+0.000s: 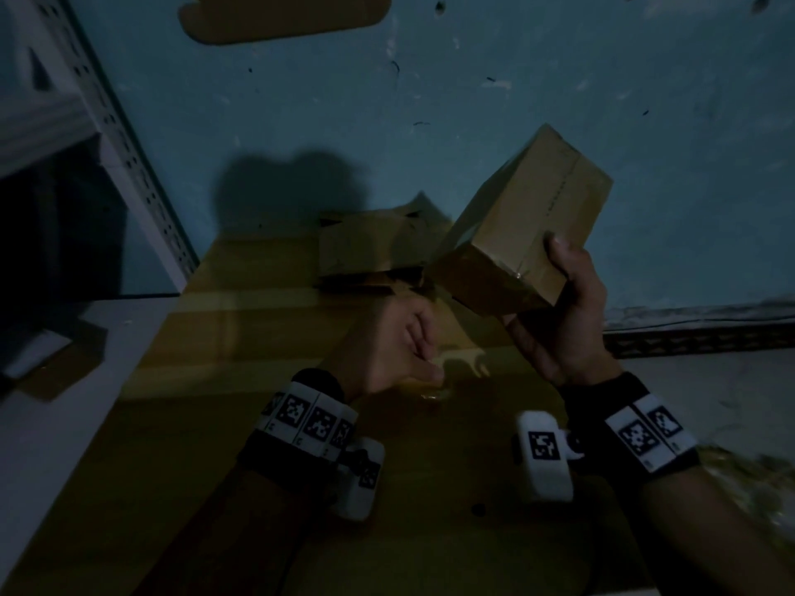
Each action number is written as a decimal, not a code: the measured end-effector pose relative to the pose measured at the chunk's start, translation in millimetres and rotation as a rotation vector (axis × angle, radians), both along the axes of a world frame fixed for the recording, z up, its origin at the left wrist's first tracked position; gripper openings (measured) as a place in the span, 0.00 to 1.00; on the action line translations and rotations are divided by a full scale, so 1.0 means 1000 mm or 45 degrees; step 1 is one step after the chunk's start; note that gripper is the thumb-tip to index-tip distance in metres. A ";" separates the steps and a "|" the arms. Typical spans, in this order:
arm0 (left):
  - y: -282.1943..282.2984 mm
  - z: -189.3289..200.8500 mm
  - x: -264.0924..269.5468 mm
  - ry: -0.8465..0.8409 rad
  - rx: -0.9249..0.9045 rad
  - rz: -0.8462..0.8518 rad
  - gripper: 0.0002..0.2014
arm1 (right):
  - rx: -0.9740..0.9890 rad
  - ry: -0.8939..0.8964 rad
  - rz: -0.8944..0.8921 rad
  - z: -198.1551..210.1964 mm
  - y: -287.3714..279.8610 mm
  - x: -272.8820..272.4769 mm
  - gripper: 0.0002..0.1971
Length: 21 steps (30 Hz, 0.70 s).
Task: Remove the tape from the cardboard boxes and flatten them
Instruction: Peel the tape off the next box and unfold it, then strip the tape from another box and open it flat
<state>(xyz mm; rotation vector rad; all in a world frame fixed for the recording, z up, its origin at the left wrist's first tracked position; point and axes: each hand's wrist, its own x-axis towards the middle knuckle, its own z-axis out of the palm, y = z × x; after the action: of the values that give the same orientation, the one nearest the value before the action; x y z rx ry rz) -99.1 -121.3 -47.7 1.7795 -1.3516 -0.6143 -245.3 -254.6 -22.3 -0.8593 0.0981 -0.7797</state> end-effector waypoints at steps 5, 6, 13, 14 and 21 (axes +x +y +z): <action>0.011 0.007 0.016 -0.187 0.015 0.227 0.20 | 0.005 -0.010 0.045 0.000 0.005 0.002 0.18; 0.013 0.008 0.020 -0.135 -0.028 0.285 0.19 | -0.002 -0.006 0.064 -0.001 0.005 0.002 0.19; 0.025 0.021 0.036 0.689 -0.253 0.557 0.14 | -0.049 0.029 0.270 0.000 0.017 0.008 0.43; 0.026 0.024 0.035 0.732 -0.246 0.550 0.17 | -0.052 0.020 0.311 0.000 0.019 0.009 0.43; 0.030 0.031 0.023 0.934 -0.123 0.305 0.21 | -0.046 0.048 0.450 -0.006 0.022 0.020 0.28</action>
<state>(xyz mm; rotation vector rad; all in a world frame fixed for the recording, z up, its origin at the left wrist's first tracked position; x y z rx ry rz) -76.2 -91.6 -16.6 1.3960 -0.6441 -0.9285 -225.6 -232.2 -28.8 -0.8956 -0.0353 -0.4352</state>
